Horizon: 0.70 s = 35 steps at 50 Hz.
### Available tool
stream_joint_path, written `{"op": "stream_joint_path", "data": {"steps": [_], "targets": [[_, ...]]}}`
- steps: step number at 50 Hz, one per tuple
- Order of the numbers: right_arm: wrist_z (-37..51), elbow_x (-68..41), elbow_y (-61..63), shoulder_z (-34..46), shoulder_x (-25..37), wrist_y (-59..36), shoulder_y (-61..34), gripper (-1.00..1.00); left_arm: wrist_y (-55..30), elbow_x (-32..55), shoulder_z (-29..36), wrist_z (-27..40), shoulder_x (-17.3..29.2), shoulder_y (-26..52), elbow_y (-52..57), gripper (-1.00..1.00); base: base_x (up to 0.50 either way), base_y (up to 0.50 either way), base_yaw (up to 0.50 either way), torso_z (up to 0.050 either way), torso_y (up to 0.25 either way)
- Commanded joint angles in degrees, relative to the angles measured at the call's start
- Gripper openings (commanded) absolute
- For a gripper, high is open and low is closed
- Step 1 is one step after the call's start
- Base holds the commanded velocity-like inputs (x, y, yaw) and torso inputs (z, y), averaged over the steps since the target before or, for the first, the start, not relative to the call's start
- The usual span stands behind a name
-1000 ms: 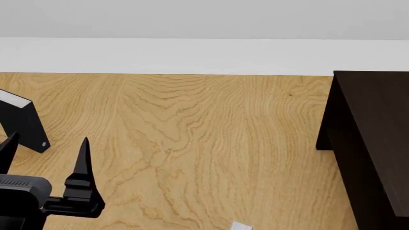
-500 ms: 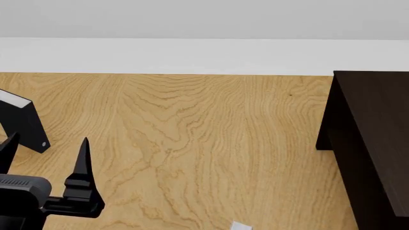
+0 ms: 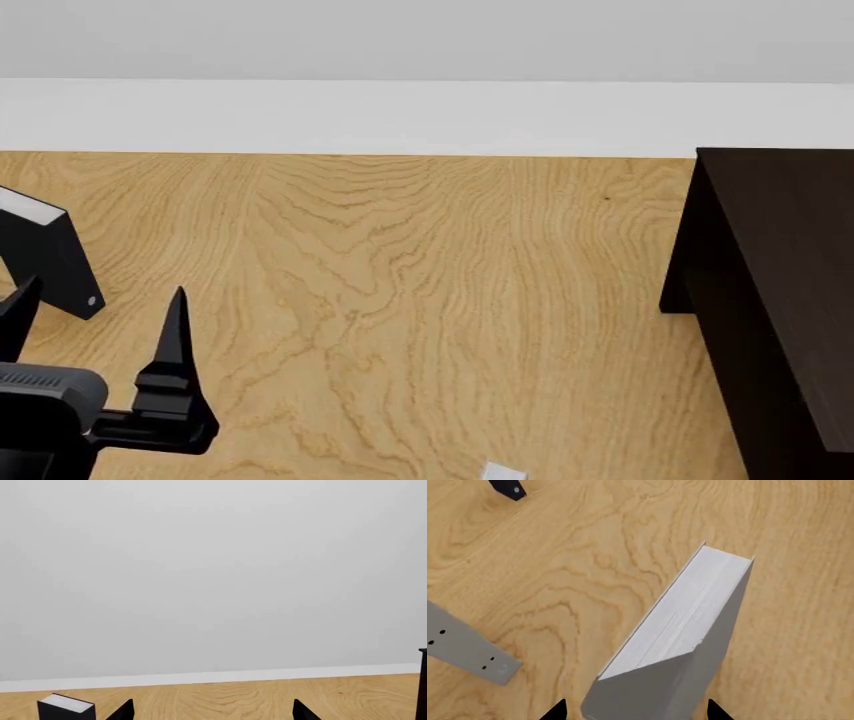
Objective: Pick up the book on the right and place it on the cabinet shelf.
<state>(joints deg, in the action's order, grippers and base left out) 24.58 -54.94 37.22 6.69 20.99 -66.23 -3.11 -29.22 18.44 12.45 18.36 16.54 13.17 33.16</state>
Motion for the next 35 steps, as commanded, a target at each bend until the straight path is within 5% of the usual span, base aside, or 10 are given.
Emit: {"op": "stream_joint_path", "data": {"steps": [1, 7, 8, 35], "targets": [[-1.2, 1.1, -2.4, 1.3, 0.1, 1.4, 0.1, 1.0, 0.3, 0.2, 0.2, 0.1, 0.2, 0.0, -0.1, 1.0, 0.0, 0.0, 0.0, 0.0, 0.0], [-0.8, 0.9, -2.3, 1.4, 0.1, 1.4, 0.1, 1.0, 0.3, 0.4, 0.2, 0.3, 0.4, -0.1, 0.2, 1.0, 0.0, 0.0, 0.0, 0.0, 0.0], [-0.6, 0.9, -2.2, 1.3, 0.1, 1.3, 0.1, -1.0, 0.3, 0.4, 0.2, 0.3, 0.4, -0.1, 0.2, 1.0, 0.0, 0.0, 0.0, 0.0, 0.0], [1.7, -1.3, 2.1, 0.1, 1.8, 0.9, 0.5, -1.0, 0.0, 0.7, 1.1, 1.1, 0.7, 0.3, 0.6, 1.0, 0.0, 0.0, 0.0, 0.0, 0.0]]}}
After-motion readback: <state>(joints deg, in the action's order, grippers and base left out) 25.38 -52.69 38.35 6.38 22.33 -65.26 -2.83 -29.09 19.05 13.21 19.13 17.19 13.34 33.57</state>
